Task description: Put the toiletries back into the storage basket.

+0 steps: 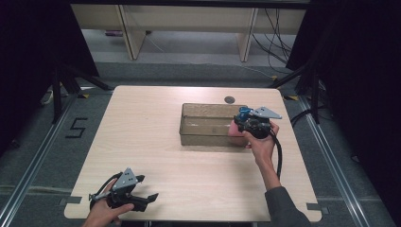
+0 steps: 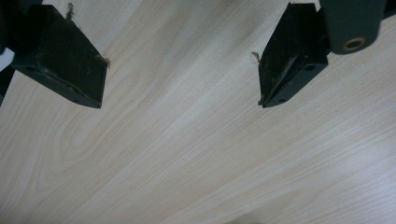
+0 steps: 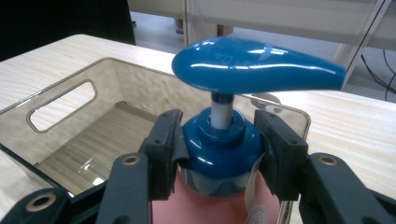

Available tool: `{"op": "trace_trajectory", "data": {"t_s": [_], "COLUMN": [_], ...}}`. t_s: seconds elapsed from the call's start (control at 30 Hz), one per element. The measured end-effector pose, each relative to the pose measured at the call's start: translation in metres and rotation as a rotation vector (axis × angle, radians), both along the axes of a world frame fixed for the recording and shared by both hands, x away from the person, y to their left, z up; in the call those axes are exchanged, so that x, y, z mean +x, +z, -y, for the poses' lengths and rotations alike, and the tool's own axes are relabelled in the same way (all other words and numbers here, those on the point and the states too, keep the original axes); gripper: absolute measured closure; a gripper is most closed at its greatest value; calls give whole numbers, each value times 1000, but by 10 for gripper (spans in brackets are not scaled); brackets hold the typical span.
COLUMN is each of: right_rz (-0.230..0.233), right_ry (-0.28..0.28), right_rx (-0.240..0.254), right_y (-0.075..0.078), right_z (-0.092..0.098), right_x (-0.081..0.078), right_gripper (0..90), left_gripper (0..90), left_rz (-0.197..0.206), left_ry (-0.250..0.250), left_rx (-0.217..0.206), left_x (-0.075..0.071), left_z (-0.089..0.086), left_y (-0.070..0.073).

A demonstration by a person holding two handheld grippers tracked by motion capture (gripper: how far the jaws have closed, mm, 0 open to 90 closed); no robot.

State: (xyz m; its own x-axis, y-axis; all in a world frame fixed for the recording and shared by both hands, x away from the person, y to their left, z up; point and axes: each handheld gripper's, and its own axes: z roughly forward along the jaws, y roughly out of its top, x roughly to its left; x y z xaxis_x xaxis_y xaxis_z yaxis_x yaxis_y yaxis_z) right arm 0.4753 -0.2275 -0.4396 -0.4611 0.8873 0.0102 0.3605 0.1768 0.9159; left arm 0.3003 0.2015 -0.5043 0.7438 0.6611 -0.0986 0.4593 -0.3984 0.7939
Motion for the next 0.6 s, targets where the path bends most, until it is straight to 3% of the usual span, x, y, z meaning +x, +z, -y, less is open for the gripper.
{"op": "trace_trajectory", "data": {"t_s": [0.03,0.07,0.1,0.13,0.17,0.2,0.27,0.3,0.37,0.4,0.43,0.5,0.6], "right_rz": [-21,-21,-22,-22,-39,-39,-53,-39,-30,-41,-48,-32,-31], "right_ry": [-6,-6,-9,-9,-26,-26,-25,-38,-34,-46,-47,-38,-36], "right_rx": [40,40,79,79,70,70,144,163,147,173,186,175,169], "right_y": [-1,-1,-2,-2,0,0,3,4,5,6,9,10,11], "right_z": [1,1,1,1,3,3,4,6,8,8,10,13,15], "right_x": [-1,-1,-1,-1,-4,-4,-10,-12,-13,-15,-18,-23,-25], "right_gripper": [512,512,427,427,346,346,283,269,268,260,248,235,227], "left_gripper": [150,150,150,150,149,150,150,150,150,150,150,150,150], "left_rz": [1,1,3,3,-6,-6,-1,4,4,-6,-3,0,5], "left_ry": [-9,-9,-5,-5,-6,-6,2,-9,-5,1,4,-11,6], "left_rx": [20,20,31,31,7,7,-11,30,24,-8,-11,36,-3], "left_x": [0,0,1,1,0,0,-1,1,1,0,-1,2,-1], "left_z": [-1,-1,-2,-2,0,0,1,-2,-1,1,1,-2,1], "left_y": [0,0,0,0,0,0,-1,1,0,0,-1,1,0]}}
